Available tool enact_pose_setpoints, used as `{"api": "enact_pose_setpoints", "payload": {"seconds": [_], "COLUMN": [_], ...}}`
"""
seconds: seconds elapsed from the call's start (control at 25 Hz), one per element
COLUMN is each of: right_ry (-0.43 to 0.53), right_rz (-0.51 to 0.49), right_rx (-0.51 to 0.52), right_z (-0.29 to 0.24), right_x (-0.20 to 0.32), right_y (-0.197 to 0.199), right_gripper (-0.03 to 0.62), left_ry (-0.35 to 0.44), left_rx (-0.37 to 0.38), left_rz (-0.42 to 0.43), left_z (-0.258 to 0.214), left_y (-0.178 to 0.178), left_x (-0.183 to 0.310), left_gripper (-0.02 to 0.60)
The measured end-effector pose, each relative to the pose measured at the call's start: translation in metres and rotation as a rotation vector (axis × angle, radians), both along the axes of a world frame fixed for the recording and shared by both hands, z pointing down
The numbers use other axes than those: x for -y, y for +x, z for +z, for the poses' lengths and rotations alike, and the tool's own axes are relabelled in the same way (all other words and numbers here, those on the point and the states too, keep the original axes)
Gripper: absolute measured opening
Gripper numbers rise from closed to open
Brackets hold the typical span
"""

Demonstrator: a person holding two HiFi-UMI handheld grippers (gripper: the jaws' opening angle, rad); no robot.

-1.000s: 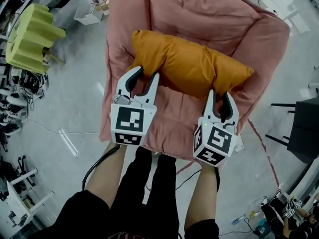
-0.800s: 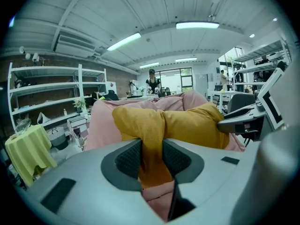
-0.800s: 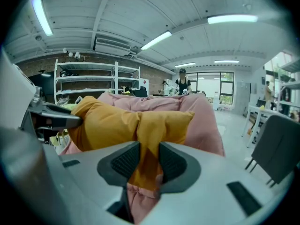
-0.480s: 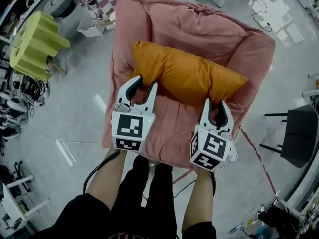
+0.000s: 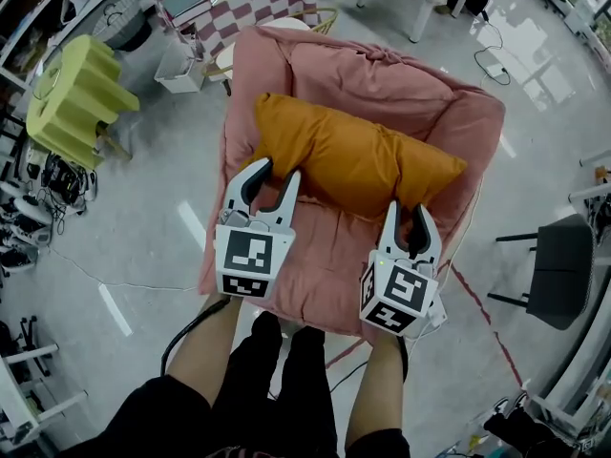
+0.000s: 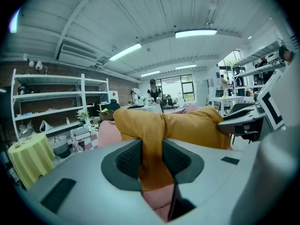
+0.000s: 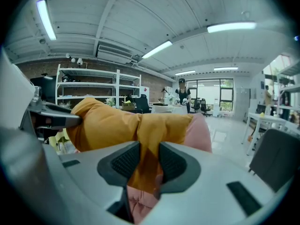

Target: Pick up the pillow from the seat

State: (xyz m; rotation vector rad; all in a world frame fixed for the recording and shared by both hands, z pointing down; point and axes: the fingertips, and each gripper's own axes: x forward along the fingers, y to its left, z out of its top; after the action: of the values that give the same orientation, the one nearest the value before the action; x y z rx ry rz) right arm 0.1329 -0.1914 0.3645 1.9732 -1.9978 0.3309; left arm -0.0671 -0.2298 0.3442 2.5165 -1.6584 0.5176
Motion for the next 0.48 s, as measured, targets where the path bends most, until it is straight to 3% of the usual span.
{"api": "enact_pose_setpoints", "payload": {"seconds": [0.48], "right_ry": [0.103], "right_rz": [-0.006], "right_rx": [-0.019], "right_z": [-0.08], "right_x": [0.002], "right_y": [0.009], "right_gripper": [0.144], "left_ry": [0.114], "left_rx": [-0.021], "left_rz": [0.001], "left_z": [-0.08], "left_y": [0.008], "left_x": [-0.001], "left_gripper": [0.132]}}
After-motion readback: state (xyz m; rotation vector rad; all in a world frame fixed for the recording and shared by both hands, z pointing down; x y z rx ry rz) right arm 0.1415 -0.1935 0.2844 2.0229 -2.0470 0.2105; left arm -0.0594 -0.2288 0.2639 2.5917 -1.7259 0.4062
